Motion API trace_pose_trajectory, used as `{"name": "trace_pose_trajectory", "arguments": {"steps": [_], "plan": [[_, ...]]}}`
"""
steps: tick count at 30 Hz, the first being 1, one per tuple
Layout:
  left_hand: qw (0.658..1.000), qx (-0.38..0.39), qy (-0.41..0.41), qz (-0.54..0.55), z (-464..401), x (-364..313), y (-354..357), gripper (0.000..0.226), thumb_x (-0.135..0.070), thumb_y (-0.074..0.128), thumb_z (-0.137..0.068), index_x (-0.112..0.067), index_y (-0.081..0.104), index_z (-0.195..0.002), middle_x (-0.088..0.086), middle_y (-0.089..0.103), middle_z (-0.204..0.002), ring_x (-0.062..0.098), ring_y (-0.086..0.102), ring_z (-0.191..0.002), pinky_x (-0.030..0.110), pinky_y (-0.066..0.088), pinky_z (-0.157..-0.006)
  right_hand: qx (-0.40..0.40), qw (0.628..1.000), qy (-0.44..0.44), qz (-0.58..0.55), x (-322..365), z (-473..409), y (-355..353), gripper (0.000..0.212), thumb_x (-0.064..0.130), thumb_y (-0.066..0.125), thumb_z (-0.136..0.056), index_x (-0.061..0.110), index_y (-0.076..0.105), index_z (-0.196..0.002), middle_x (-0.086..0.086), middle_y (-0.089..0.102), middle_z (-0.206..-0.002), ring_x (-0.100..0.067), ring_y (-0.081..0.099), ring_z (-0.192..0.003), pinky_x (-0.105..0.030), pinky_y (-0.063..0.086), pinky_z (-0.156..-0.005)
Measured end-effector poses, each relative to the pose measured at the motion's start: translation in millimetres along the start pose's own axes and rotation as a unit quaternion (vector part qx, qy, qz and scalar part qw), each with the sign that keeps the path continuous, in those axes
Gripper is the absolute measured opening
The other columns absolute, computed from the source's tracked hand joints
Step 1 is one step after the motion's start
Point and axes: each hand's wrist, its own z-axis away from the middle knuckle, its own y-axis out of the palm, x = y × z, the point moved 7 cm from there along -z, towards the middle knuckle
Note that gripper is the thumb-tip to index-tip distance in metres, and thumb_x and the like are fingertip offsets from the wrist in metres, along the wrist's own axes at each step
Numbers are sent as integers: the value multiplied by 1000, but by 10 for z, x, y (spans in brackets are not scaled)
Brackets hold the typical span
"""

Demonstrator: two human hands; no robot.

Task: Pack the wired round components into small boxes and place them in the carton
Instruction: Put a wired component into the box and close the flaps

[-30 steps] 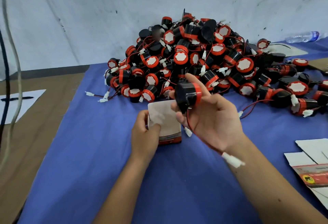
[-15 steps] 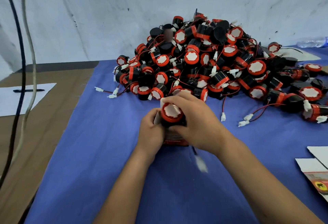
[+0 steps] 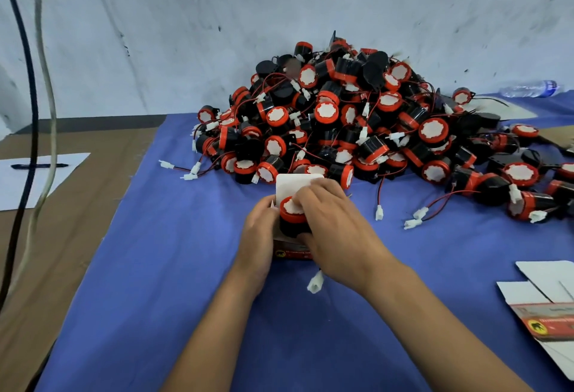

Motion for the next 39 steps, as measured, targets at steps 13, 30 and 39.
{"name": "trace_pose_trajectory", "arguments": {"steps": [13,30,39], "plan": [[993,-30,33,-110,7,45,86,23,-11,73,-93,-25,65,-110,-4,75,-103,16,71,-98,45,60,-88,-40,963,244,-105,-372,343,17,43,26,72,-90,24,44,-124,-1,32,-127,-25,58,-89,-34,52,-70],[990,-62,37,-123,33,64,99,32,-19,83,-85,-27,64,-110,-8,74,-102,11,72,-91,33,63,-75,-43,974,221,0,-162,128,-244,36,17,52,-101,19,43,-66,-1,54,-75,-15,43,-62,-25,25,-46],[984,-90,46,-144,19,84,111,26,-11,79,-87,-23,64,-105,-10,73,-92,-4,67,-79,12,51,-61,-36,980,197,16,21,-94,-59,18,6,52,-97,13,68,-101,-8,62,-100,-25,60,-97,-29,37,-73]]}}
